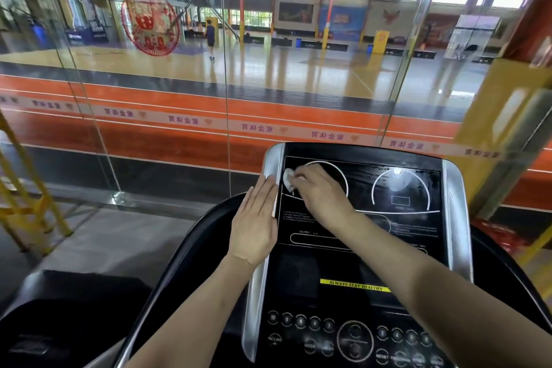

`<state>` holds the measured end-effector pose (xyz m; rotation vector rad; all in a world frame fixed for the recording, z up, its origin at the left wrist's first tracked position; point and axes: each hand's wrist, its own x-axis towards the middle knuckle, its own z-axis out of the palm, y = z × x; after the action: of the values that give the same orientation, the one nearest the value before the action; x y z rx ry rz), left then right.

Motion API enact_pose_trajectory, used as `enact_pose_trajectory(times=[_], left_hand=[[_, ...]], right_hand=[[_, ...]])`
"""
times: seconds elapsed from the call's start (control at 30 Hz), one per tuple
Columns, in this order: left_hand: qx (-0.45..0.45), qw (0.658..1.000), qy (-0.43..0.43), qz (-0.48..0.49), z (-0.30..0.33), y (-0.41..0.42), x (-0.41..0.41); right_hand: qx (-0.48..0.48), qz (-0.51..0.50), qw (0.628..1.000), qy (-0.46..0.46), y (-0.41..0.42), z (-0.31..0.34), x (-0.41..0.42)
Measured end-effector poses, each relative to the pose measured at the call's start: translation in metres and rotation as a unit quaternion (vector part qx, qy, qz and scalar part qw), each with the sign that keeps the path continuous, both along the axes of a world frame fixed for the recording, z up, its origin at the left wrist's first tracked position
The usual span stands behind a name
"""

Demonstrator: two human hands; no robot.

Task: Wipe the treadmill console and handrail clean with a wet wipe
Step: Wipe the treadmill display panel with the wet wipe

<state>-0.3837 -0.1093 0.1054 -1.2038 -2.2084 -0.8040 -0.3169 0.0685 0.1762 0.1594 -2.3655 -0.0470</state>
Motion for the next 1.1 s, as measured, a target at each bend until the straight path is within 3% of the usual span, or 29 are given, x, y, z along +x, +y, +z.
enact_pose_trajectory(times=[0.2, 0.37, 0.57, 0.67, 0.9, 0.97, 1.1], left_hand=[[0.0, 1.0, -0.014, 0.007, -0.003, 0.0, 0.0], [0.011, 0.999, -0.038, -0.018, -0.005, 0.001, 0.0], [0.02, 0.999, -0.033, -0.038, -0.007, -0.003, 0.0], [0.024, 0.999, -0.028, -0.039, -0.009, -0.005, 0.002], [0.033, 0.998, -0.043, -0.042, -0.015, -0.009, 0.005], [0.044, 0.997, -0.043, -0.046, -0.014, -0.009, 0.006], [0.061, 0.996, -0.04, -0.045, -0.018, -0.008, 0.005]], right_hand=[[-0.034, -0.069, 0.996, -0.045, -0.001, 0.017, -0.019], [0.01, 0.025, 0.996, -0.082, -0.028, -0.027, 0.034], [-0.01, -0.051, 0.996, -0.066, -0.009, 0.04, -0.014], [-0.032, -0.068, 0.993, -0.086, -0.009, 0.037, -0.013], [-0.005, 0.08, 0.995, -0.065, -0.036, -0.044, 0.049], [0.008, 0.051, 0.996, -0.068, -0.028, -0.027, 0.028], [-0.08, -0.057, 0.994, -0.042, -0.004, 0.015, -0.017]])
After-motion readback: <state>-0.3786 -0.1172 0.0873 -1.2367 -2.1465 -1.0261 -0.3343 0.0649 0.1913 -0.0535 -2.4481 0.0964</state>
